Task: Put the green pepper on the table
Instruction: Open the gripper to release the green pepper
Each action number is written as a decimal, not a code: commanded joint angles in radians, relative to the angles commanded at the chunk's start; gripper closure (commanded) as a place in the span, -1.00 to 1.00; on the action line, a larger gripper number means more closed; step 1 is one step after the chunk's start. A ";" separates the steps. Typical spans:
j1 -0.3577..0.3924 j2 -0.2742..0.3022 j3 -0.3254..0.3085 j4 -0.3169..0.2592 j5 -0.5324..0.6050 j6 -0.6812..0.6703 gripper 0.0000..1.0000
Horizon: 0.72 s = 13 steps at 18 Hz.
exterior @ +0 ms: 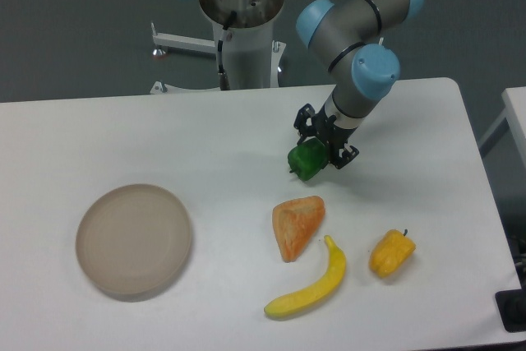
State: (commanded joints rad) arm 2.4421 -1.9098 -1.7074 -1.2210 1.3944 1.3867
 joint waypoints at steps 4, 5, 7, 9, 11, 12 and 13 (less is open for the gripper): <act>0.002 0.005 0.057 -0.005 0.005 -0.002 -0.97; 0.003 0.006 0.078 -0.008 0.005 0.003 -0.98; 0.006 0.008 0.118 -0.008 0.005 0.008 -0.99; 0.008 0.005 0.152 -0.003 0.006 0.009 -0.99; 0.009 0.002 0.176 0.005 0.021 0.029 -0.99; 0.008 -0.002 0.192 0.005 0.038 0.043 -0.99; 0.009 -0.005 0.204 0.006 0.055 0.057 -0.99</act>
State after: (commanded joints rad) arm 2.4513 -1.9144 -1.5034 -1.2149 1.4494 1.4433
